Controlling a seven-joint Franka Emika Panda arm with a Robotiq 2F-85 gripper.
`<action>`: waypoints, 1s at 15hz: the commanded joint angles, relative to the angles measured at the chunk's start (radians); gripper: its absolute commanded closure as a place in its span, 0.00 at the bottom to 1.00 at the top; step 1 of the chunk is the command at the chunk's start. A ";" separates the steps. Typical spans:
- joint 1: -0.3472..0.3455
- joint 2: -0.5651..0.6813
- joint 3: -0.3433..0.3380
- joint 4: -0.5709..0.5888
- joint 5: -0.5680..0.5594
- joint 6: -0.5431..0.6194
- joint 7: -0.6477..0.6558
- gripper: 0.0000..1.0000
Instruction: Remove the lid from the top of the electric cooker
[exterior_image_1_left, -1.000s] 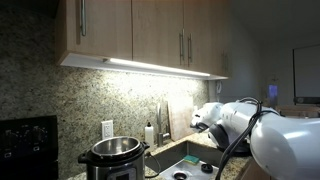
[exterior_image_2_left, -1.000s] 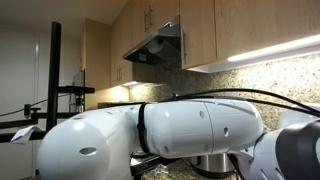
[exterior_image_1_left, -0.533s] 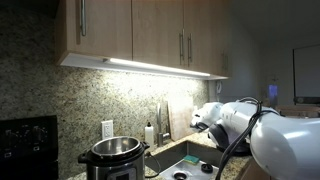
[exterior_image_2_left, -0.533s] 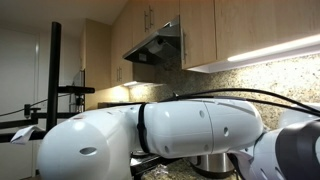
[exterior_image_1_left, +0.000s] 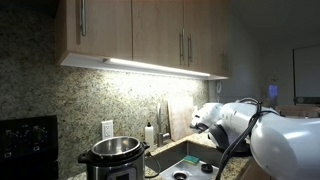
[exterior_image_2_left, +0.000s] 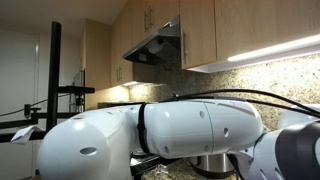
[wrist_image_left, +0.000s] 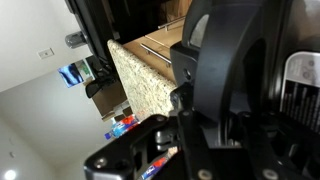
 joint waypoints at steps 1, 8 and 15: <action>0.003 -0.006 -0.014 -0.005 0.019 0.009 0.012 0.96; 0.009 -0.018 -0.010 -0.007 0.028 0.022 0.069 0.59; 0.011 -0.017 -0.018 -0.013 0.020 0.021 0.087 0.24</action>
